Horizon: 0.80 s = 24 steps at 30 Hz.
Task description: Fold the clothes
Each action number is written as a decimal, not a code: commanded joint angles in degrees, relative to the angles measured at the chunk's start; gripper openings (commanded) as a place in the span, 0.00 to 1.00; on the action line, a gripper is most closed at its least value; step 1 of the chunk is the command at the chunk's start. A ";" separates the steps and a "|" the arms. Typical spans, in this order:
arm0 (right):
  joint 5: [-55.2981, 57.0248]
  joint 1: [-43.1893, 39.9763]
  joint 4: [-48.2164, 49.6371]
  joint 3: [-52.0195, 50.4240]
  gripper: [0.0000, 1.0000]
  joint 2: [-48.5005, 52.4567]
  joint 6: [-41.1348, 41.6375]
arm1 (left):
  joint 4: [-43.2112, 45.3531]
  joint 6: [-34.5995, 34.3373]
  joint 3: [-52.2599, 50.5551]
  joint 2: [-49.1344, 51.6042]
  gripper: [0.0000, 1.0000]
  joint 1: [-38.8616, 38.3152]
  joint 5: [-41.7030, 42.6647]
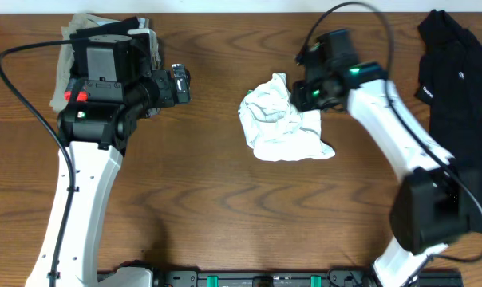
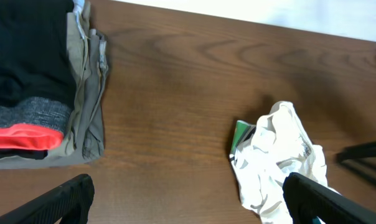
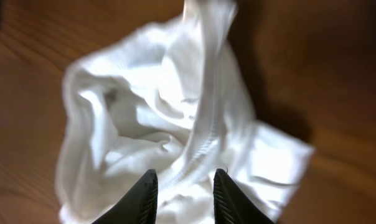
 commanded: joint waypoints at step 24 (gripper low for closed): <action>3.58 1.44 -2.75 1.57 0.01 4.96 6.05 | -0.92 1.20 0.24 2.82 0.98 0.24 -0.59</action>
